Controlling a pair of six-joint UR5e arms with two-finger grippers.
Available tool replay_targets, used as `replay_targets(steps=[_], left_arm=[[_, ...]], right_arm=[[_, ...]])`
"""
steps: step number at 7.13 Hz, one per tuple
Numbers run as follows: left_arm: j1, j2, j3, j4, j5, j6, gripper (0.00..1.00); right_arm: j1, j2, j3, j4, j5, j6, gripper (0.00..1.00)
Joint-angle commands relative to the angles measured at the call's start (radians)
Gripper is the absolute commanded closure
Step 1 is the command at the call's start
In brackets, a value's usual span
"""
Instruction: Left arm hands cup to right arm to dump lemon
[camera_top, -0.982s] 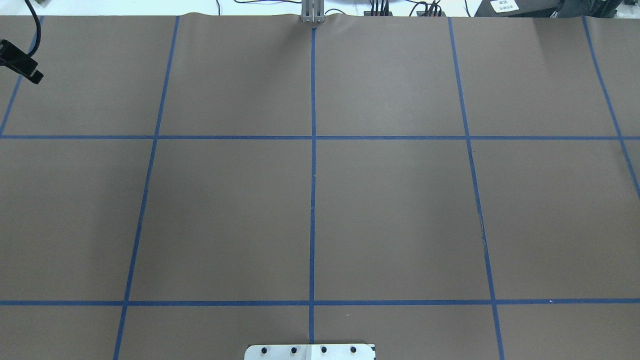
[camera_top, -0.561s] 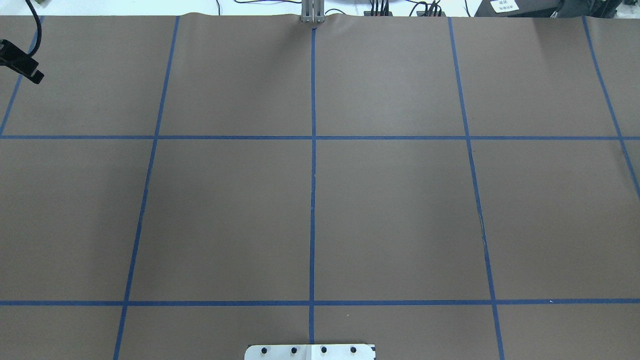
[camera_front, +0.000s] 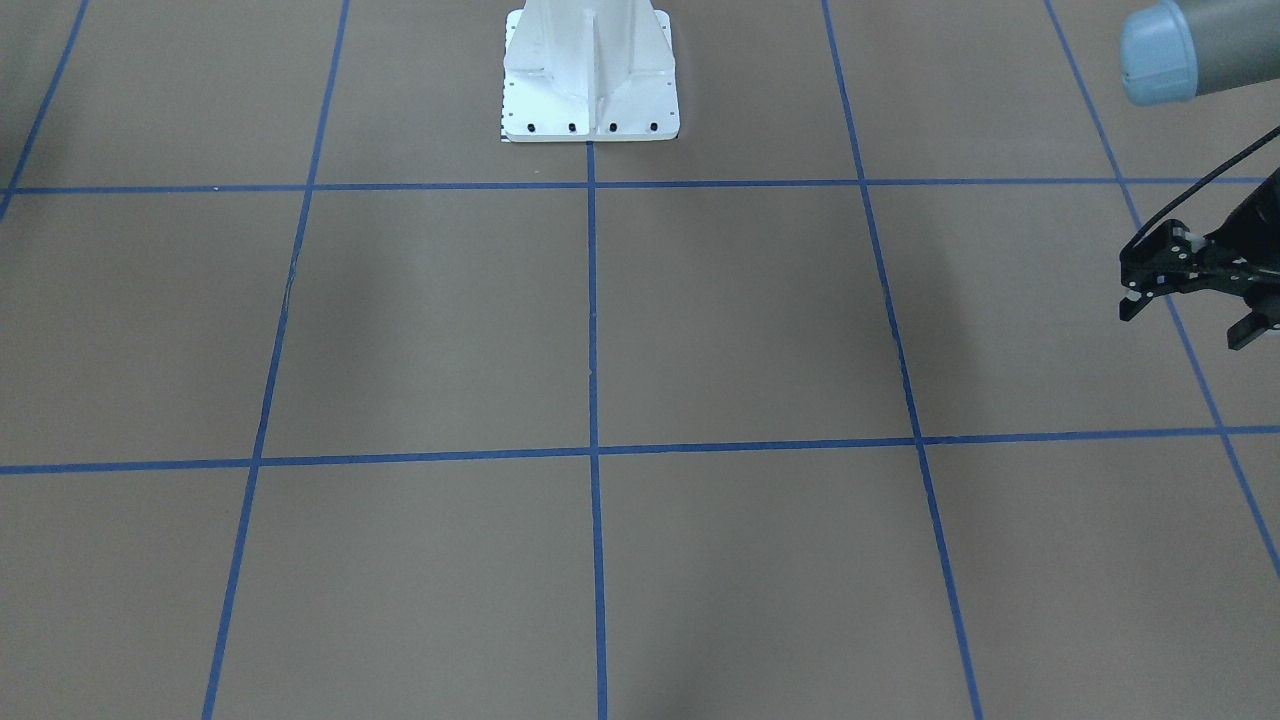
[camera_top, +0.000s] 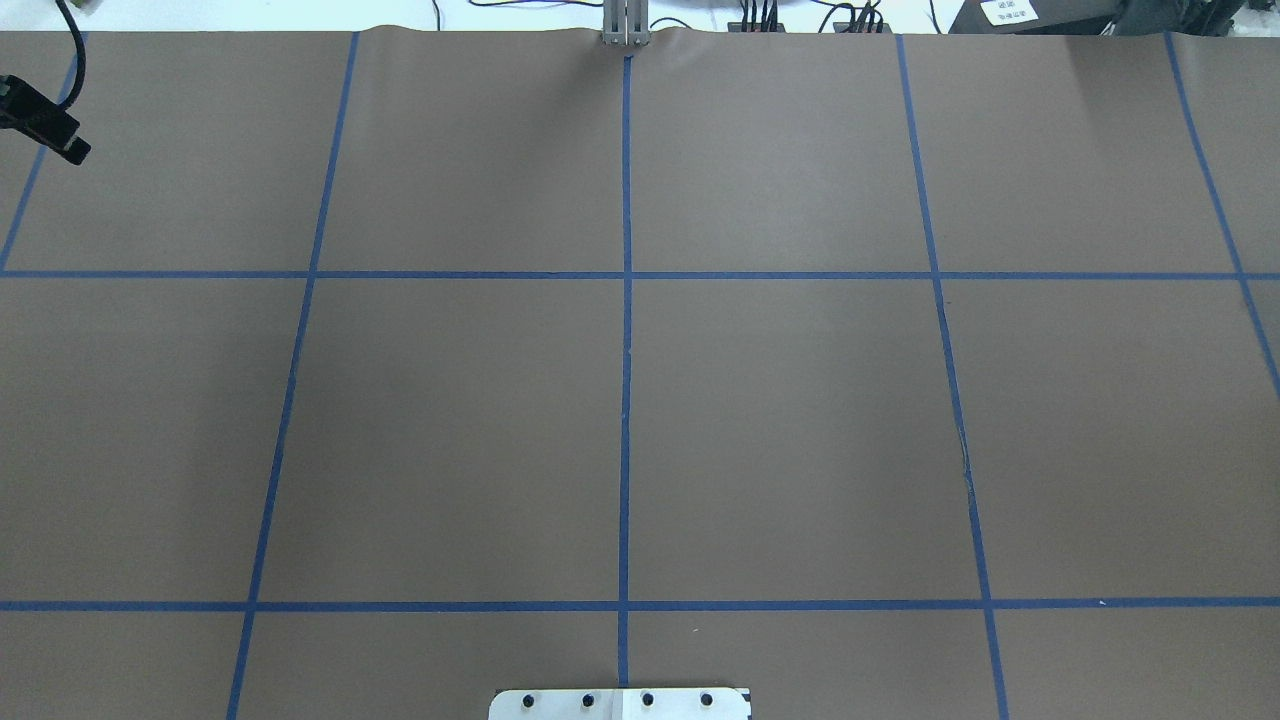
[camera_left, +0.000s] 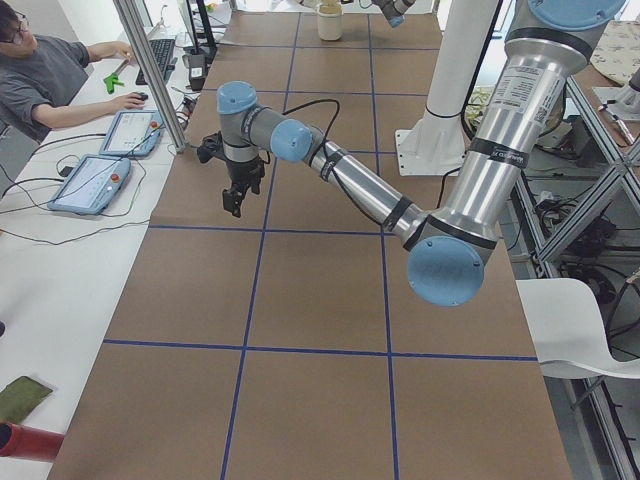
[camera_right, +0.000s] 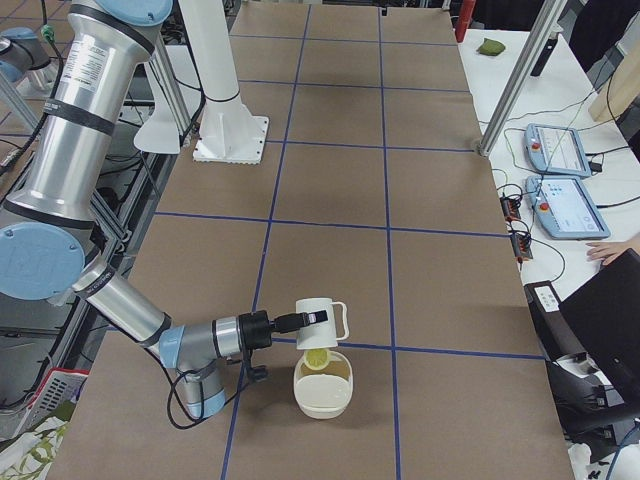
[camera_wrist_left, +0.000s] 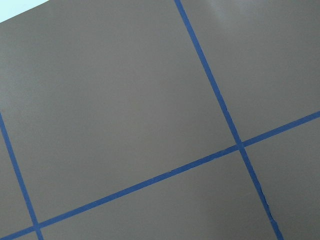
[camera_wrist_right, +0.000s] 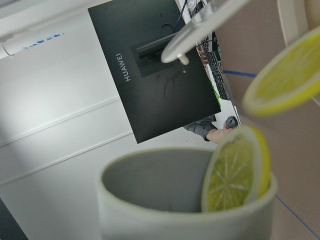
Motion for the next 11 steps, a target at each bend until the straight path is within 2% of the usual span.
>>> replay_targets(steps=[1, 3, 6, 8, 9, 10, 11], left_arm=[[0.0, -0.002, 0.0, 0.0, 0.0, 0.0, 0.0], [0.0, -0.002, 0.0, 0.0, 0.0, 0.0, 0.0], [0.0, -0.002, 0.002, 0.0, 0.0, 0.0, 0.0], [0.0, -0.002, 0.002, 0.002, 0.0, 0.0, 0.0], [0.0, -0.001, 0.002, 0.003, 0.0, 0.0, 0.0], [0.0, 0.001, -0.001, 0.002, 0.0, 0.0, 0.0], [0.0, 0.002, -0.001, 0.003, 0.001, 0.0, 0.0]], right_arm=[[0.049, 0.015, -0.037, 0.006, 0.001, 0.143, 1.0], [0.066, 0.033, -0.039, 0.006, 0.001, 0.207, 1.0], [0.067, 0.039, -0.037, 0.006, 0.002, 0.203, 1.0], [0.07, 0.039, -0.022, -0.006, 0.086, 0.092, 0.97], [0.07, 0.029, 0.006, -0.026, 0.159, -0.053, 0.97], [0.073, 0.013, 0.051, -0.076, 0.245, -0.163, 0.98], [0.075, -0.031, 0.119, -0.102, 0.26, -0.212, 1.0]])
